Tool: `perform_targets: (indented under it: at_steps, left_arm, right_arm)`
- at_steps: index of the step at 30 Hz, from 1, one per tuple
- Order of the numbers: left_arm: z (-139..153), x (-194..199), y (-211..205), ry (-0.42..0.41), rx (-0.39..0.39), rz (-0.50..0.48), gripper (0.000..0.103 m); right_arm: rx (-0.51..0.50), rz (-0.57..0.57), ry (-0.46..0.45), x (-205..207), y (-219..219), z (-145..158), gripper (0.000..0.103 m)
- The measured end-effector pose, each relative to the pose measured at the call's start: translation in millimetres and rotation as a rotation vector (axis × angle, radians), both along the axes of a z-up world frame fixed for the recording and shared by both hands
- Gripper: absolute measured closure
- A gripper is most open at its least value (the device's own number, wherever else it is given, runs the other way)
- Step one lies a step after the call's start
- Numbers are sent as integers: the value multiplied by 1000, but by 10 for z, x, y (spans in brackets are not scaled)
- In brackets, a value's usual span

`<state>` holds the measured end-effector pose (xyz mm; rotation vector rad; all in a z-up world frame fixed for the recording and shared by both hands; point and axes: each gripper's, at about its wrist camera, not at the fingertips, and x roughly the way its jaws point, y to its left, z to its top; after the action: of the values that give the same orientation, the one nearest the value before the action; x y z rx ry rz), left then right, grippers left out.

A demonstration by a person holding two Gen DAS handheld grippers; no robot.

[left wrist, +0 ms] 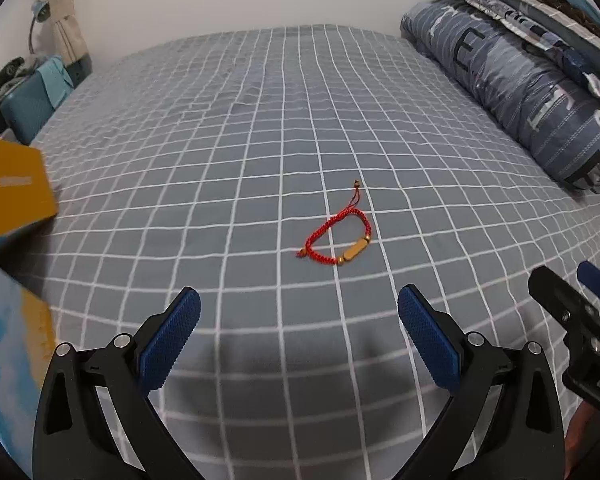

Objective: Organize jewelry
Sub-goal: 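Move the left tool back over the bed toward the last red string bracelet, then grasp the red string bracelet with the gold bar using the left tool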

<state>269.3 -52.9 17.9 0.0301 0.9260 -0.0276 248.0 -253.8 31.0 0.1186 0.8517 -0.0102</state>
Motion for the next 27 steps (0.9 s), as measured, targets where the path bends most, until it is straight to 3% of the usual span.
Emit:
perform_targets:
  at_steps: [8, 18, 27]
  left_arm:
    - [-325, 477, -105, 25, 1, -12, 6]
    - [-629, 742, -170, 31, -30, -2, 6]
    - [-782, 898, -260, 24, -27, 6, 7]
  right_arm:
    - [-5, -6, 53, 263, -118, -378, 8]
    - [40, -42, 64, 363, -315, -685, 8]
    - [77, -37, 36, 406, -392, -727, 8]
